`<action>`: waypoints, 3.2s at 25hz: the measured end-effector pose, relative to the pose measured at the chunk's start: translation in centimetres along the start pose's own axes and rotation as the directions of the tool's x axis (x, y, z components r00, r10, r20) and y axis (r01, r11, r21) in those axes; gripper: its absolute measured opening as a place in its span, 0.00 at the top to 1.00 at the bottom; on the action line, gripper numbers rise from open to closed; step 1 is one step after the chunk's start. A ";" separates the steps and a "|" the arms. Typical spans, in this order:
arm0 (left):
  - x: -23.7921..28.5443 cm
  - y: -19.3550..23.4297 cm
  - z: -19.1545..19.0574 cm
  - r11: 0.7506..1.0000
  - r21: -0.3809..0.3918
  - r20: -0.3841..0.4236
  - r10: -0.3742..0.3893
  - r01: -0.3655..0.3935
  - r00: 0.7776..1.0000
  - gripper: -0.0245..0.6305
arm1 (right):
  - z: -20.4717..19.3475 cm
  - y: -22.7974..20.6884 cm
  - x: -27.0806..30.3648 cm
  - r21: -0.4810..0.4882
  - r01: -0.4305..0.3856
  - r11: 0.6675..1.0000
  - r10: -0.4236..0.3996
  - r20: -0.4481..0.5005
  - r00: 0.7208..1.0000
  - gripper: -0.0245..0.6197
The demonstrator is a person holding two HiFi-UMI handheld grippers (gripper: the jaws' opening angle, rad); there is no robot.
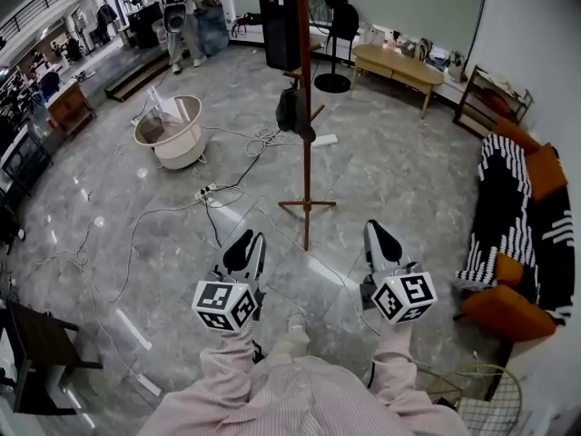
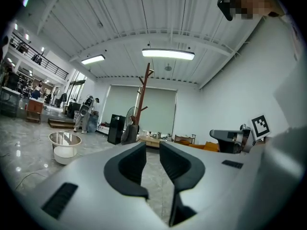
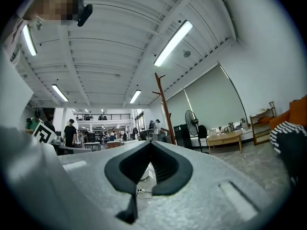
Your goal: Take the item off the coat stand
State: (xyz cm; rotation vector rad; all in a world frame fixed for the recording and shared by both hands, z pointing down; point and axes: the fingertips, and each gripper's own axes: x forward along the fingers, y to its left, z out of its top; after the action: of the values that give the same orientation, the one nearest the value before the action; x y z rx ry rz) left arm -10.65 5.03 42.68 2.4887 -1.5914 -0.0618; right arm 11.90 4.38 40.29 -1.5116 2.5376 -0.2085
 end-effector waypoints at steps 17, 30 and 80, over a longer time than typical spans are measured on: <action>12.1 9.0 3.1 0.999 -0.014 -0.007 -0.049 0.049 0.999 0.76 | -0.1 -2.5 13.6 -0.007 0.018 1.000 -0.018 -0.010 1.000 0.95; 17.1 12.8 2.1 0.998 -0.040 -0.048 -0.042 0.040 0.998 0.72 | -1.9 -4.0 20.1 0.003 -0.007 1.000 0.007 -0.041 0.999 0.95; 51.0 19.7 2.0 0.967 0.037 -0.279 -0.231 0.251 0.932 0.60 | -2.3 -16.8 41.2 0.061 0.020 0.998 -0.018 -0.043 0.999 0.95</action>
State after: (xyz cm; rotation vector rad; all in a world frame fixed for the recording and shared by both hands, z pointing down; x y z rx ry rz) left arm -6.96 -49.31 47.54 2.5993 -1.1944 0.2977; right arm 6.54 -39.77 42.65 -1.5246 2.5249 -0.3219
